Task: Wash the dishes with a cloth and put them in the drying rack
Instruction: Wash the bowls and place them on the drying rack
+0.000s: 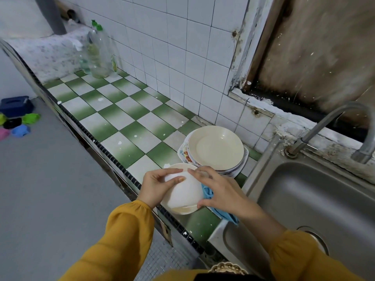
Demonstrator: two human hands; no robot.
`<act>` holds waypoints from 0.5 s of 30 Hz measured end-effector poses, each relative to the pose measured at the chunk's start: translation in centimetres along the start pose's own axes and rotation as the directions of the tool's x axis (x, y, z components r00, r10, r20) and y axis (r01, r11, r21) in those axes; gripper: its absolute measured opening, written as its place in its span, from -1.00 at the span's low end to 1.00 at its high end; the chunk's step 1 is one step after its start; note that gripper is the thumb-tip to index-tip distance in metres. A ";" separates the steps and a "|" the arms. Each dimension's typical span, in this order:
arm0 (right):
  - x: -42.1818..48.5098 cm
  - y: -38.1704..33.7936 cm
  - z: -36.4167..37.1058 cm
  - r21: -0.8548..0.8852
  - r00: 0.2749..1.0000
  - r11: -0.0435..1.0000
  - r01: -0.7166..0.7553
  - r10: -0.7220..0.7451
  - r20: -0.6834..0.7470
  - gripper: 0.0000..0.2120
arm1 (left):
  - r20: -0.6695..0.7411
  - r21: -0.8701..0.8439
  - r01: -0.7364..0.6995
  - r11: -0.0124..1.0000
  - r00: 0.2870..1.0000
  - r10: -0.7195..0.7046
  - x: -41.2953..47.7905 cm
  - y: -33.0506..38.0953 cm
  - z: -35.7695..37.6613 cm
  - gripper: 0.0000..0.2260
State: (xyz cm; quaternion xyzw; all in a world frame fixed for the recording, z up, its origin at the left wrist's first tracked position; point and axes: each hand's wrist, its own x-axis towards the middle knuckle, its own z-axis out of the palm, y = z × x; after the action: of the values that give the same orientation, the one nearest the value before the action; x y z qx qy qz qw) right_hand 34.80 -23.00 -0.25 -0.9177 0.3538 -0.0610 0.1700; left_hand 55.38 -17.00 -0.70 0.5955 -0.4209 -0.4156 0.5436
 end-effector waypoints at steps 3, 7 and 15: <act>0.1 -0.1 -0.1 -0.025 1.000 1.000 0.000 0.001 0.032 0.02 | -0.062 -0.080 0.042 0.996 0.997 -0.047 0.6 0.1 0.0 -0.75; 0.5 -0.5 -0.5 -0.048 0.998 0.998 -0.034 0.037 0.055 0.00 | -0.074 -0.109 0.092 0.990 0.992 -0.100 0.9 0.3 0.0 -0.83; 1.4 -0.2 -1.5 0.175 0.988 0.974 -0.145 0.132 0.083 -0.11 | 0.160 0.377 -0.051 0.925 0.987 -0.011 1.0 0.4 -1.3 -0.24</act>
State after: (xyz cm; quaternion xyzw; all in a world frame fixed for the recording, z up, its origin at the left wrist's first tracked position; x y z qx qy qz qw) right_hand 35.62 -24.23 1.23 -0.8731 0.4038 -0.0486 0.2687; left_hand 56.89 -17.60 -0.23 0.6500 -0.5414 -0.3670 0.3868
